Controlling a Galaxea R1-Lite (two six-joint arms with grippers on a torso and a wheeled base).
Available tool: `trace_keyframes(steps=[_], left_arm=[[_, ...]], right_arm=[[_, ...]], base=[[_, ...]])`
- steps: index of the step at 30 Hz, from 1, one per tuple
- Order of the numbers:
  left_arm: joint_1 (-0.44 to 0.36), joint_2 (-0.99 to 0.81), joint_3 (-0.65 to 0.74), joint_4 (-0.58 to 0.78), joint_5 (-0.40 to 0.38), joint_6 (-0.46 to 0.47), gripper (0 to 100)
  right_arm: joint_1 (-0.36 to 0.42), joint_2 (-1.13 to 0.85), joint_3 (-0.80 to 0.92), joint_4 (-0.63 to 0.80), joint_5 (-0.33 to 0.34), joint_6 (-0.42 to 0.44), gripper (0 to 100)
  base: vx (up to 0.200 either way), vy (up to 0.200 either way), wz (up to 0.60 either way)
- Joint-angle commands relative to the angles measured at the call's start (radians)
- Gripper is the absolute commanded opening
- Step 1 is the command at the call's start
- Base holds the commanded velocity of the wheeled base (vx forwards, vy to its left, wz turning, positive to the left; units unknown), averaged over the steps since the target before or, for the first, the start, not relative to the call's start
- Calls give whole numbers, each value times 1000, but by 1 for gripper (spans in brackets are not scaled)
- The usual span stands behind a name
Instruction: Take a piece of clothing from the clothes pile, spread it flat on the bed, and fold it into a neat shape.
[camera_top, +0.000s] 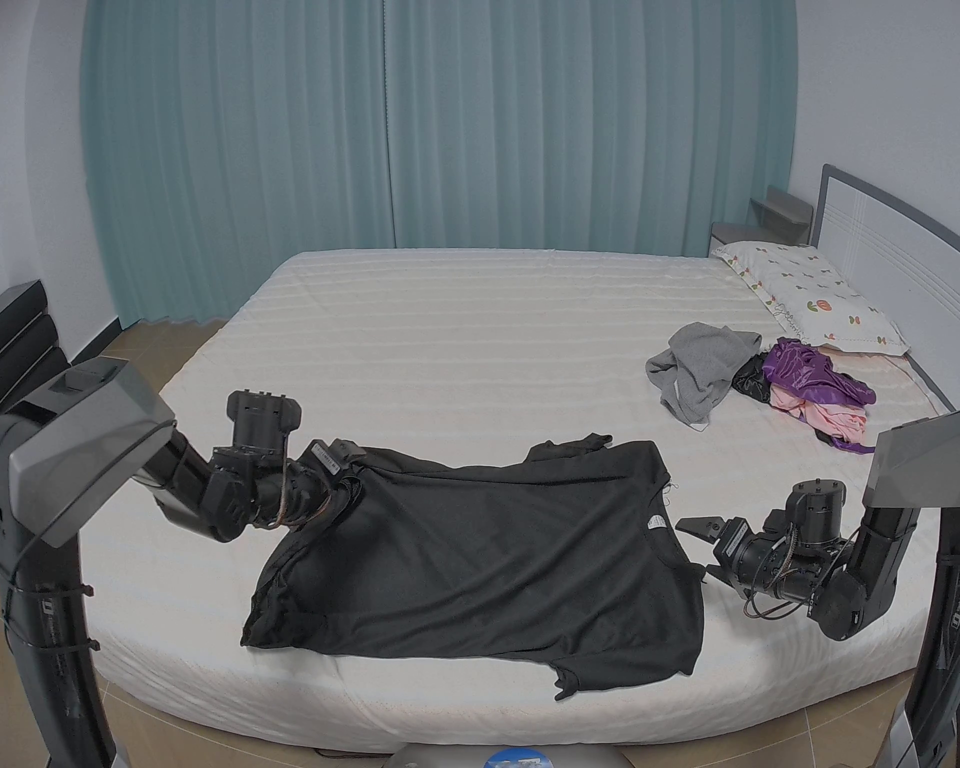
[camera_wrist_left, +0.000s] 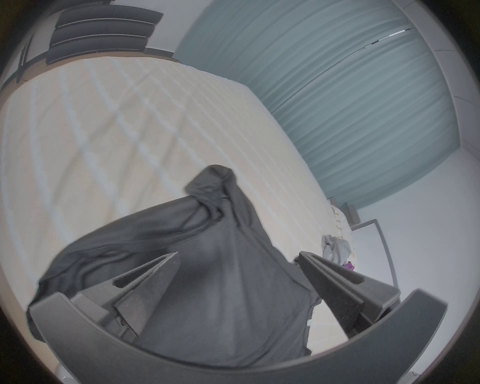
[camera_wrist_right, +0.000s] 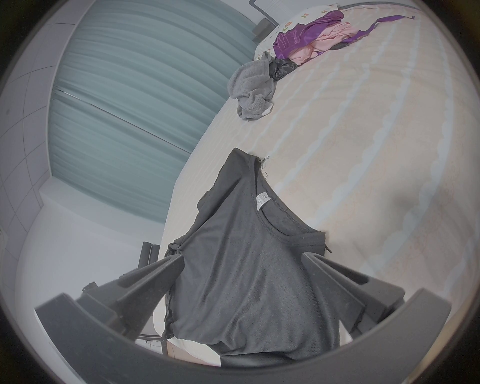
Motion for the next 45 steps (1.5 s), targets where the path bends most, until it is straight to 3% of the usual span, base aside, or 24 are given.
trace_keyframes(steps=[1,8,24,26,33,45], left_arm=[[-30,210,-229,6,9,-28,100],[-83,331,-404,4,14,-26,100],[-77,460,-568,6,77,-10,100],[-71,478,-577,4,97,30,100],[-10,507,-657,-5,181,76,100],[173,500,-795,35,173,164,100]], right_arm=[[1,8,1,0,0,1,100],[1,22,-1,0,2,1,100],[15,27,1,0,-1,1,100],[17,27,1,0,-3,1,100],[18,28,2,0,-3,1,100],[18,28,2,0,-4,0,100]], base=[[0,0,0],[0,0,0],[0,0,0],[0,0,0],[0,0,0],[0,0,0]])
